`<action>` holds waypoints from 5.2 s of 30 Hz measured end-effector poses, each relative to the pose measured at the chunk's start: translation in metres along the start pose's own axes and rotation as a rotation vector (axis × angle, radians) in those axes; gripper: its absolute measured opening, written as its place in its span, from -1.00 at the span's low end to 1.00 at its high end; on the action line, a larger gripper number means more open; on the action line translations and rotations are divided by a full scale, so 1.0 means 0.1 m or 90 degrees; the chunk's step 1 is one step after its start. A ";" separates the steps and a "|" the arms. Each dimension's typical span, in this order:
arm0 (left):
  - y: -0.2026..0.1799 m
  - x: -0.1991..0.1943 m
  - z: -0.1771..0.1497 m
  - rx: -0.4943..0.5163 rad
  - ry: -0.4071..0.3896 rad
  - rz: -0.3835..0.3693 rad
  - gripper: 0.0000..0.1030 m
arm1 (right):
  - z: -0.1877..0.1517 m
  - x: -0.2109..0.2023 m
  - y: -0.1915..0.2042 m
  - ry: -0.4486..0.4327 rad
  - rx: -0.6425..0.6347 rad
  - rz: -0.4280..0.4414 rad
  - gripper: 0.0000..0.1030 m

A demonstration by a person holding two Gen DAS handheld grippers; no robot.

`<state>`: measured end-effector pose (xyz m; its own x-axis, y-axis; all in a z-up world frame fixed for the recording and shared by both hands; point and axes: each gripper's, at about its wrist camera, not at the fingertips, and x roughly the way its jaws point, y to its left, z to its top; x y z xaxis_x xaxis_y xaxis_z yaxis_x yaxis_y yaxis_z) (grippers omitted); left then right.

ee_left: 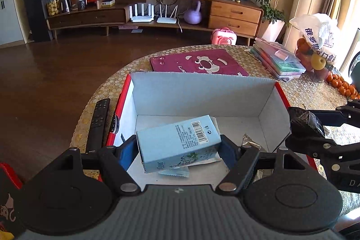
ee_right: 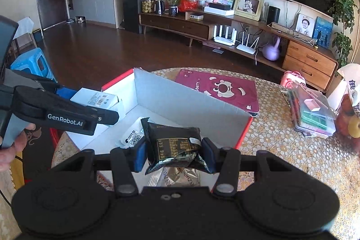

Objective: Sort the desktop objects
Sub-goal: 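Lower and open the left tool in the box while the right tool releases the black packet, then withdraw both open tools from the red box, then move both open tools away from the box toward the items on the table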

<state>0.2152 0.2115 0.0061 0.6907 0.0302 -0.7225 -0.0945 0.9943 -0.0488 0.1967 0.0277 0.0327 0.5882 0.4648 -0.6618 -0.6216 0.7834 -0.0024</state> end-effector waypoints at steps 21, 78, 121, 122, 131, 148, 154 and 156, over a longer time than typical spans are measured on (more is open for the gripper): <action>-0.01 0.87 0.32 0.031 0.103 0.012 0.47 | 0.18 0.82 -0.04 0.083 -0.036 -0.030 -0.03; -0.15 1.50 0.40 0.061 0.238 0.028 0.58 | -0.03 1.11 0.11 0.165 -0.100 0.019 0.59; -0.57 0.24 0.21 0.078 0.156 0.029 0.59 | -0.21 -0.47 -0.10 0.027 -0.011 0.018 0.72; -0.57 0.22 0.20 0.076 0.154 0.030 0.59 | -0.23 -0.50 -0.11 0.024 -0.008 0.017 0.73; -0.61 0.02 0.05 0.056 0.141 0.014 0.64 | -0.38 -0.81 -0.22 0.004 0.023 0.004 0.84; -0.92 -0.34 -0.27 0.068 0.090 -0.018 0.99 | -0.80 -1.31 -0.51 -0.045 0.079 -0.019 0.94; -1.06 -0.48 -0.38 0.073 0.061 -0.016 0.99 | -0.97 -1.47 -0.62 -0.058 0.091 -0.042 0.97; -1.12 -0.53 -0.41 0.073 0.052 -0.025 0.99 | -1.03 -1.52 -0.67 -0.061 0.098 -0.051 0.98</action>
<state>0.1602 0.0943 0.0217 0.6311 -0.0126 -0.7756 0.0166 0.9999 -0.0027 0.0959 -0.1377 0.0560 0.6842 0.4298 -0.5891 -0.4884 0.8700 0.0675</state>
